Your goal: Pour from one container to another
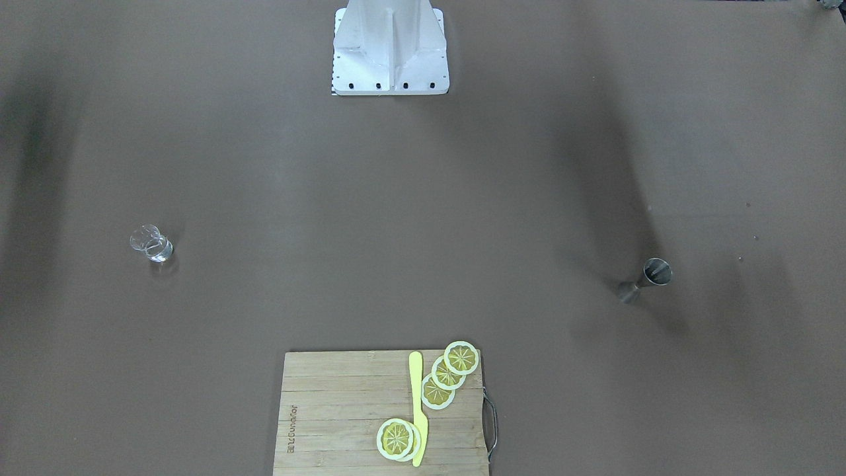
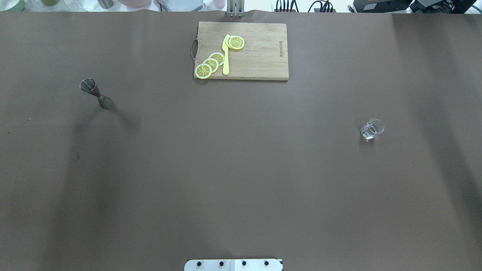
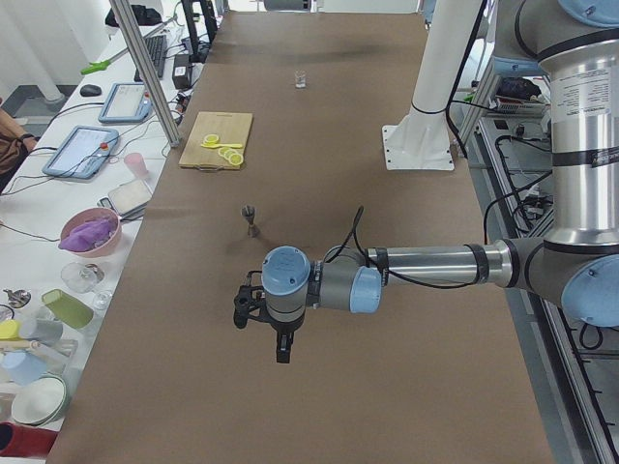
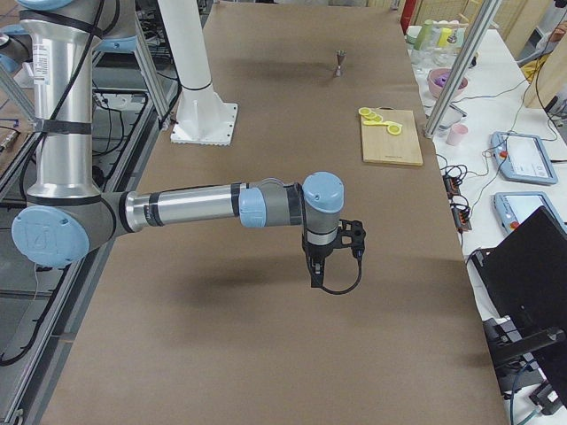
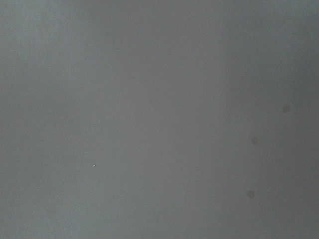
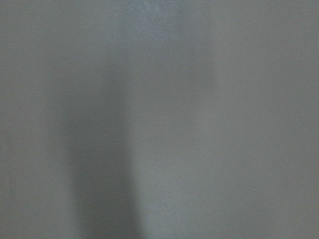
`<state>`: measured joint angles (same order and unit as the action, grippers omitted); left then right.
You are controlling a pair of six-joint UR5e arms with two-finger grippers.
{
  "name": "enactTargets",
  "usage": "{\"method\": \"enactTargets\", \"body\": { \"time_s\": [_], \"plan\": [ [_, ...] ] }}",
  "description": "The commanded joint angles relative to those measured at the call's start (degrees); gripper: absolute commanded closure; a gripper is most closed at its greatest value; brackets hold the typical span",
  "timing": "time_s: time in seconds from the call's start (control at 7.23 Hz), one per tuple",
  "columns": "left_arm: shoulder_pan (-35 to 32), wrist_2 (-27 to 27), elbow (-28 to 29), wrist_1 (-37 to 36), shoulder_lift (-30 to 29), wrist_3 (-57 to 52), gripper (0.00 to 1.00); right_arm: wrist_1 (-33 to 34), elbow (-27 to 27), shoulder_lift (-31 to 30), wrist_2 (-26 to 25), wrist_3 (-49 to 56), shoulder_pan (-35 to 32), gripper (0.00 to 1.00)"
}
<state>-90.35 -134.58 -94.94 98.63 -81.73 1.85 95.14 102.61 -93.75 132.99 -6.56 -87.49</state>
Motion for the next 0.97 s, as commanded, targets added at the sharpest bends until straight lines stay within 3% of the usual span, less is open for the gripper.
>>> {"method": "enactTargets", "body": {
  "time_s": [0.0, 0.55, 0.83],
  "plan": [
    [0.0, 0.28, -0.07, -0.02, 0.08, -0.18, 0.02, 0.83, 0.05, -0.47, 0.25, -0.04, -0.57, 0.0],
    [0.09, 0.02, -0.33, -0.11, 0.35, -0.18, 0.02, 0.66, 0.4, 0.14, -0.62, 0.05, -1.45, 0.0],
    [0.0, -0.07, -0.51, -0.11, 0.35, -0.18, 0.02, 0.22, 0.92, 0.23, -4.56, 0.84, 1.08, 0.0]
  ]
}}
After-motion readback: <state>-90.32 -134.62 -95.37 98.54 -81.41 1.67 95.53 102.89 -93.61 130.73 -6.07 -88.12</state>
